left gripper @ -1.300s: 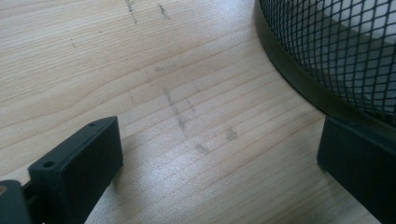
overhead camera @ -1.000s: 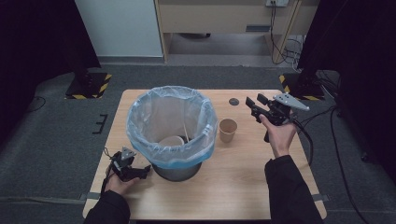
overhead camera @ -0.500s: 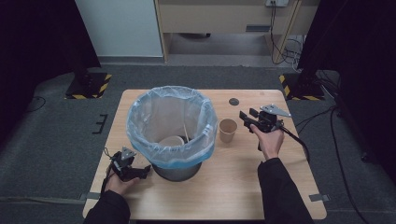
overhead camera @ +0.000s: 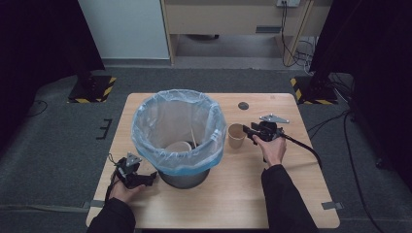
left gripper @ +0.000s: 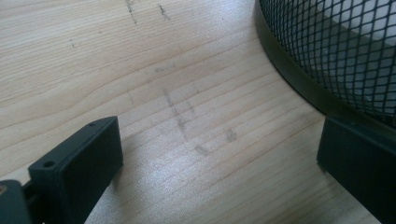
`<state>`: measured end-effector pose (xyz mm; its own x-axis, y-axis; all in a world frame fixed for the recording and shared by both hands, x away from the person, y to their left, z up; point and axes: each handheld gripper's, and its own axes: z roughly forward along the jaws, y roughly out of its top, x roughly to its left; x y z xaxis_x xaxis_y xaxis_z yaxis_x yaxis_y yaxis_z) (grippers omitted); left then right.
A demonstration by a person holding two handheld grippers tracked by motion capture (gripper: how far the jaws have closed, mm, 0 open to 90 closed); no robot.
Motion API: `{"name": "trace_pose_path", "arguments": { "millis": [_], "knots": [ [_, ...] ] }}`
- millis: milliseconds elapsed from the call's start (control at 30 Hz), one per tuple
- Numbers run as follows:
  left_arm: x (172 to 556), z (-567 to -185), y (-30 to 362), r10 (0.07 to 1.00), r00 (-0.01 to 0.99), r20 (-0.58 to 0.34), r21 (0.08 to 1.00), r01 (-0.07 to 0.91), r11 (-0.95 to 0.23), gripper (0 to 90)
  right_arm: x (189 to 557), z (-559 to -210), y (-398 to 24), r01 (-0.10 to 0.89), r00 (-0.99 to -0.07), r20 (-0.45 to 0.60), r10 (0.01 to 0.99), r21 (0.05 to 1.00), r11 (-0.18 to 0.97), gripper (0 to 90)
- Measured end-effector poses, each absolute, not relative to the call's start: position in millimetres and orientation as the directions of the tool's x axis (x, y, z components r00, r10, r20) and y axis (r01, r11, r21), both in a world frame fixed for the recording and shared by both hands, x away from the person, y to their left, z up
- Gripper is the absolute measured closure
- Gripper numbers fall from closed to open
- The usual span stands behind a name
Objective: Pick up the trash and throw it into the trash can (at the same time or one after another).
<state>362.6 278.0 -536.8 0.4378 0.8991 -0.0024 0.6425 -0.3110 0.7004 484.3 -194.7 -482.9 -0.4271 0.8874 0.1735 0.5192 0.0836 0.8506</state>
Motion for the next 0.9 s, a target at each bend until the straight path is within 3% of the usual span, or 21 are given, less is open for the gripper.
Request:
{"name": "trace_pose_path", "arguments": {
  "millis": [200,467,900],
  "knots": [
    [363,-537,278,0.899,0.438,-0.003,0.701,0.642,-0.311,0.0,485,-490,-193,0.556,-0.435,0.194,0.879,0.826,0.093,62.4],
    [363,-537,278,0.899,0.438,-0.002,0.700,0.643,-0.311,0.0,481,-492,-192,0.593,-0.447,0.196,0.873,0.796,0.125,80.6],
    [363,-537,278,0.899,0.438,-0.002,0.700,0.642,-0.311,0.0,471,-470,-205,0.550,-0.456,0.227,0.860,0.832,0.072,83.0]
  ]
}}
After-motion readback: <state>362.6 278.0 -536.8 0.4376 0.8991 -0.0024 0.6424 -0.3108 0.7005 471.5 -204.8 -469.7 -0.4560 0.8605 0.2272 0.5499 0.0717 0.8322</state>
